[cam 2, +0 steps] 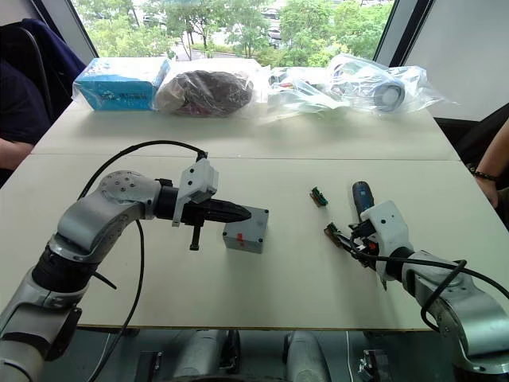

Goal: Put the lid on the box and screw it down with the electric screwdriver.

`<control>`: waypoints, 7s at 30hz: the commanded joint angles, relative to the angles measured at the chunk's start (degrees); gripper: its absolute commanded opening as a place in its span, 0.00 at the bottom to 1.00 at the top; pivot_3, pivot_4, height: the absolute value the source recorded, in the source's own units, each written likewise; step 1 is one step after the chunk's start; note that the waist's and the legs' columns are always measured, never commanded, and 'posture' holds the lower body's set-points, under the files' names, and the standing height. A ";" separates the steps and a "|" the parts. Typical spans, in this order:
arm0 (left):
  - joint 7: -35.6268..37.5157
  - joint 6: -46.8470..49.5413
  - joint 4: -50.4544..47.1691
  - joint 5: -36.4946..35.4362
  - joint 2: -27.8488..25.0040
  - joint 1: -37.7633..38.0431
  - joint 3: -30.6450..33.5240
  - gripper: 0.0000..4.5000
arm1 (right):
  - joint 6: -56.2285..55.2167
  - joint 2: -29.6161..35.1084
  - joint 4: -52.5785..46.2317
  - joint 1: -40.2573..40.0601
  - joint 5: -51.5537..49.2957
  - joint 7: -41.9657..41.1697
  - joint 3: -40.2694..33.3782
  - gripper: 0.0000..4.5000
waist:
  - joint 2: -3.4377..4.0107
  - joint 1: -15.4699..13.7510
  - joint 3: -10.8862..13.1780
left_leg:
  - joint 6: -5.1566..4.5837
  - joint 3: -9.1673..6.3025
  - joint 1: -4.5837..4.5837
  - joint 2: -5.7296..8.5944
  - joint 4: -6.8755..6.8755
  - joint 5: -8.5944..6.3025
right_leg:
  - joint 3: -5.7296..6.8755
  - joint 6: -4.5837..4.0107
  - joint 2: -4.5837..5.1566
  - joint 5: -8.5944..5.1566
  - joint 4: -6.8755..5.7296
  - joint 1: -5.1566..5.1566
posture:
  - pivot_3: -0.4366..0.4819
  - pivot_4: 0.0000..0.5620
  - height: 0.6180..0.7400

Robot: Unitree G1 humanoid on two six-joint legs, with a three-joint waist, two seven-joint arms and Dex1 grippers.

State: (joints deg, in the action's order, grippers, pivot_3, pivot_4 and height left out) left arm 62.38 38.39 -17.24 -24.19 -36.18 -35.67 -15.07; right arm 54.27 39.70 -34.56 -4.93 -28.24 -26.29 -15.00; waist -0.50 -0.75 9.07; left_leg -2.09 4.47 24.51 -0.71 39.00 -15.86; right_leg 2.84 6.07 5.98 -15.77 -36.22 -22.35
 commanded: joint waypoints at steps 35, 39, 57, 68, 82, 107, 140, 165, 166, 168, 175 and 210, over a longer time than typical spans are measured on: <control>-1.86 -1.56 3.44 0.37 1.06 -0.69 2.69 0.00 | 0.90 0.23 -2.61 5.55 -1.62 0.70 -1.96 0.01 | 0.00 -0.02 0.00 | 0.03 0.00 0.00 -0.01 0.00 0.02 | 0.00 0.02 -0.02 0.01 -0.03 0.00 | 0.48 0.27 1.00; -1.36 -1.23 4.69 -0.41 0.52 -0.29 4.33 0.00 | 3.06 0.30 -5.67 8.54 -3.57 1.63 -3.07 0.01 | 0.00 0.04 0.00 | 0.03 0.00 0.00 0.00 0.00 0.02 | -0.01 0.02 -0.02 0.01 -0.03 0.00 | 0.48 0.27 1.00; -3.46 2.46 -0.10 -3.85 -3.61 7.02 8.87 0.00 | -2.37 -7.43 -3.97 20.26 -3.08 1.62 17.64 0.01 | 0.02 0.17 0.01 | 0.11 0.01 0.00 -0.09 0.01 0.06 | -0.03 0.00 -0.07 0.01 -0.10 -0.09 | 0.48 0.27 1.00; -5.48 1.58 1.00 -2.15 -3.42 7.01 8.07 0.00 | -6.04 -9.46 0.75 22.78 0.71 1.01 21.32 0.01 | 0.03 0.10 0.02 | 0.19 0.02 0.00 -0.11 -0.01 0.11 | -0.02 0.01 -0.10 0.01 -0.14 -0.12 | 0.48 0.27 1.00; -6.19 0.24 1.78 -0.34 -2.87 6.77 7.23 0.00 | -6.92 -10.04 2.84 22.53 3.92 0.18 22.94 0.01 | 0.03 0.09 0.02 | 0.22 0.02 0.00 -0.11 -0.01 0.13 | -0.02 0.01 -0.10 0.02 -0.14 -0.12 | 0.48 0.27 1.00; -5.84 1.05 2.62 -1.65 -1.18 3.97 8.21 0.00 | -4.34 -8.51 2.27 23.51 3.32 -2.71 18.66 0.56 | 0.03 0.05 0.02 | 0.21 0.03 0.00 -0.11 -0.01 0.12 | -0.02 0.01 -0.09 0.02 -0.13 -0.10 | 0.48 0.27 1.00; -0.64 -6.51 -3.31 0.99 4.76 -3.42 -0.70 0.00 | 35.98 26.47 34.35 41.59 -11.40 -16.28 18.87 0.99 | 0.25 0.17 0.15 | 0.05 0.22 0.04 -0.12 -0.08 0.03 | -0.34 -0.04 0.05 0.02 -0.06 -0.27 | 0.48 0.27 1.00; -5.50 -4.17 -3.73 0.60 4.03 -1.81 1.11 0.00 | 26.37 22.63 43.73 44.29 3.68 -22.65 36.83 0.42 | 0.10 0.00 0.07 | 0.04 0.19 0.00 -0.11 0.02 0.02 | -0.24 -0.03 -0.05 0.02 -0.03 -0.12 | 0.48 0.27 1.00; -5.47 -4.28 -3.36 0.65 4.00 -1.88 1.22 0.00 | 25.69 22.54 44.53 44.42 4.41 -22.39 36.13 0.42 | 0.10 0.00 0.07 | 0.04 0.18 -0.01 -0.11 0.03 0.02 | -0.23 -0.04 -0.05 0.02 -0.02 -0.10 | 0.48 0.27 1.00; -5.03 -5.10 -0.86 0.84 3.89 -2.12 1.91 0.00 | 20.44 22.00 49.95 48.81 6.81 -22.55 33.72 0.42 | 0.09 0.11 0.07 | 0.04 0.18 -0.01 -0.11 0.04 0.02 | -0.24 -0.05 -0.04 0.02 0.00 -0.10 | 0.48 0.27 1.00; -1.53 -8.32 8.00 1.31 2.19 -3.64 3.75 0.00 | 7.76 14.83 51.68 59.72 1.84 -19.01 13.35 0.42 | 0.76 0.65 0.50 | 0.33 0.60 0.29 -0.11 0.06 0.22 | -0.56 0.29 -0.11 0.33 -0.11 -0.69 | 0.48 0.27 1.00; 3.99 -13.60 16.01 12.79 0.86 -0.18 -4.85 0.00 | -22.59 -24.52 5.35 24.26 -2.72 2.46 12.07 0.42 | 0.72 0.16 0.49 | 0.52 0.38 0.78 -0.19 0.17 0.36 | -0.49 0.42 -0.35 0.43 -0.11 -1.02 | 0.48 0.27 1.00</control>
State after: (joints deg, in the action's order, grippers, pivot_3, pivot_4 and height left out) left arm 66.27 24.31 -2.34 -13.08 -34.95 -36.79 -19.03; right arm 34.57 15.23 -26.86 18.54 -31.03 -23.10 -2.95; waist 0.22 -0.59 9.55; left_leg -1.56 4.85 25.30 -0.90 39.18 -15.50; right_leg 2.35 6.49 5.63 -15.34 -36.33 -23.37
